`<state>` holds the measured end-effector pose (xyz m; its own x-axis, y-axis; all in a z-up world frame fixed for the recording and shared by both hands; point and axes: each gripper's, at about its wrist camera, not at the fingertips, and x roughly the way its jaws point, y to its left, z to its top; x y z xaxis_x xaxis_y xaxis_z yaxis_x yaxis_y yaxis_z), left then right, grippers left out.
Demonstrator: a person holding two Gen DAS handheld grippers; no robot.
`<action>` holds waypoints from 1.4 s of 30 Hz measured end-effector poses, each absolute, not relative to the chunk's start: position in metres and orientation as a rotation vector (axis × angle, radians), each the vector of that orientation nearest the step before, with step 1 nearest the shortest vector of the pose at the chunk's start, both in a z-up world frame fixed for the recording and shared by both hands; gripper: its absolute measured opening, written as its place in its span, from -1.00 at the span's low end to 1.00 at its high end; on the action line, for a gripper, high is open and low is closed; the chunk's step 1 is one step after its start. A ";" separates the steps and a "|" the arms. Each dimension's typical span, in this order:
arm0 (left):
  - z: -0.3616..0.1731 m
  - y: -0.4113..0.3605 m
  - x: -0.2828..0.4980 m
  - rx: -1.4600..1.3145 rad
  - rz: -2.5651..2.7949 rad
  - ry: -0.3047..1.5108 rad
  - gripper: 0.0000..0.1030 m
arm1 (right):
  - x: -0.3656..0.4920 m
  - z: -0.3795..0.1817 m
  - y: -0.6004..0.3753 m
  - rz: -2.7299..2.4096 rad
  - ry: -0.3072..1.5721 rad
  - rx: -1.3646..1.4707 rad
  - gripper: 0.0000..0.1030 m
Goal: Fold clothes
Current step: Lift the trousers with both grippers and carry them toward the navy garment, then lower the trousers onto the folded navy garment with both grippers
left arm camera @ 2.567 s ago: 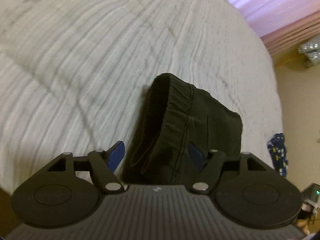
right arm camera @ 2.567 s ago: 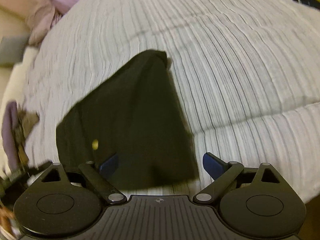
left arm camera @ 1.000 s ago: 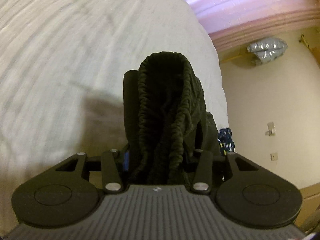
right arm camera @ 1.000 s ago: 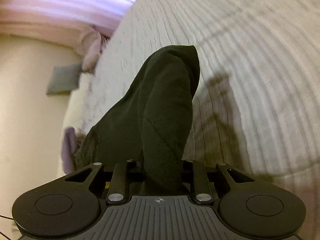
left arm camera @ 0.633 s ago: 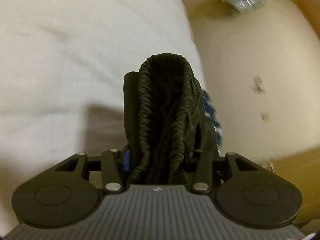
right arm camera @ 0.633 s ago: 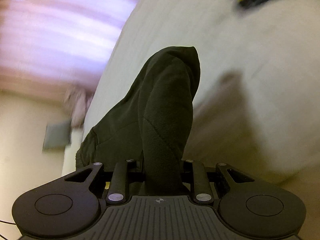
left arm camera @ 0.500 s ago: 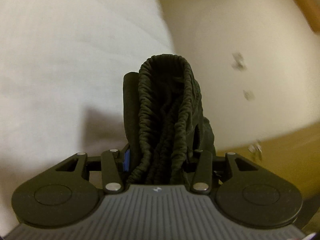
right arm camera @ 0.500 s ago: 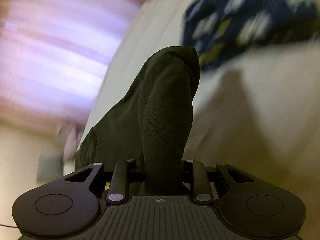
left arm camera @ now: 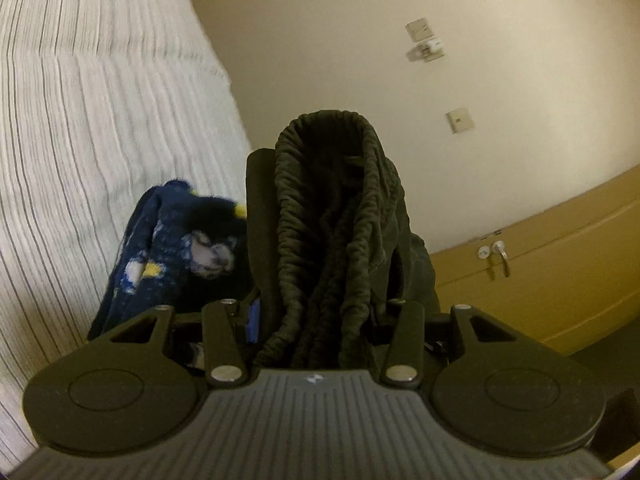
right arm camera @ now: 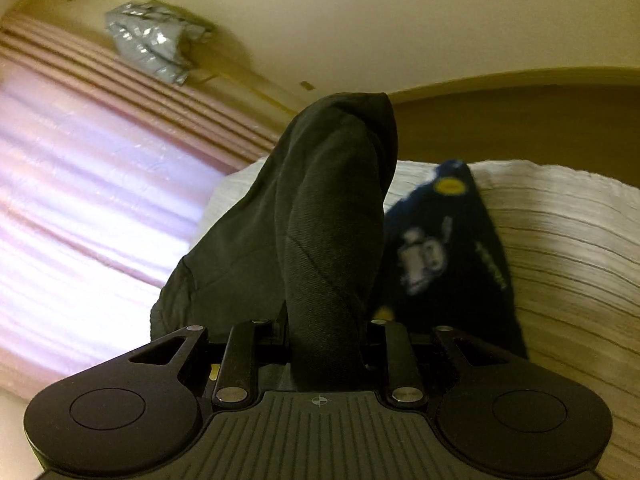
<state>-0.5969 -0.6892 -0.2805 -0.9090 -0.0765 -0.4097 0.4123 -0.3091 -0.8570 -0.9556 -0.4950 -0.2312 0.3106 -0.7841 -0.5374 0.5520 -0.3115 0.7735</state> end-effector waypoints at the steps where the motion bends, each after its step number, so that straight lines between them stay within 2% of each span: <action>1: -0.286 -0.692 -0.599 0.439 -2.274 1.628 -0.21 | -0.959 -0.239 -0.496 -1.350 -0.238 1.341 -0.55; 7: -0.323 -0.689 -0.597 0.491 -2.230 1.628 -0.18 | -0.972 -0.280 -0.494 -1.339 -0.218 1.386 -0.52; 9: -0.337 -0.690 -0.593 0.481 -2.187 1.643 -0.11 | -0.984 -0.290 -0.500 -1.360 -0.190 1.364 -0.28; 10: -0.342 -0.691 -0.590 0.469 -2.169 1.655 -0.11 | -0.984 -0.294 -0.500 -1.387 -0.176 1.350 -0.08; 12: -0.340 -0.689 -0.586 0.465 -2.157 1.643 -0.07 | -0.983 -0.289 -0.496 -1.435 -0.166 1.301 -0.02; 14: -0.330 -0.687 -0.581 0.492 -2.151 1.594 -0.03 | -0.982 -0.276 -0.488 -1.495 -0.151 1.239 0.11; 17: -0.305 -0.687 -0.567 0.496 -2.127 1.472 -0.04 | -0.981 -0.259 -0.469 -1.603 -0.132 1.145 0.11; 19: -0.280 -0.682 -0.556 0.453 -2.098 1.346 -0.23 | -0.979 -0.248 -0.456 -1.666 -0.118 1.091 0.11; 21: -0.254 -0.674 -0.548 0.426 -2.089 1.216 -0.57 | -0.969 -0.237 -0.444 -1.700 -0.075 1.025 0.10; 23: -0.227 -0.657 -0.559 0.467 -2.170 1.059 -0.78 | -0.951 -0.229 -0.435 -1.709 -0.017 0.941 0.10; 26: -0.216 -0.632 -0.597 0.622 -2.285 0.819 -0.94 | -0.916 -0.223 -0.433 -1.714 0.122 0.822 0.10; 29: -0.231 -0.619 -0.628 0.739 -2.300 0.681 -0.98 | -0.885 -0.227 -0.441 -1.738 0.252 0.692 0.10; 31: -0.254 -0.621 -0.633 0.766 -2.240 0.687 -0.99 | -0.871 -0.231 -0.450 -1.741 0.312 0.628 0.09; 33: -0.275 -0.623 -0.629 0.743 -2.197 0.711 -0.96 | -0.862 -0.244 -0.456 -1.749 0.354 0.604 -0.03; 38: -0.302 -0.626 -0.623 0.688 -2.211 0.729 -0.94 | -0.852 -0.284 -0.472 -1.751 0.497 0.529 -0.04; 42: -0.308 -0.630 -0.620 0.683 -2.215 0.740 -0.93 | -0.851 -0.298 -0.475 -1.744 0.538 0.542 -0.04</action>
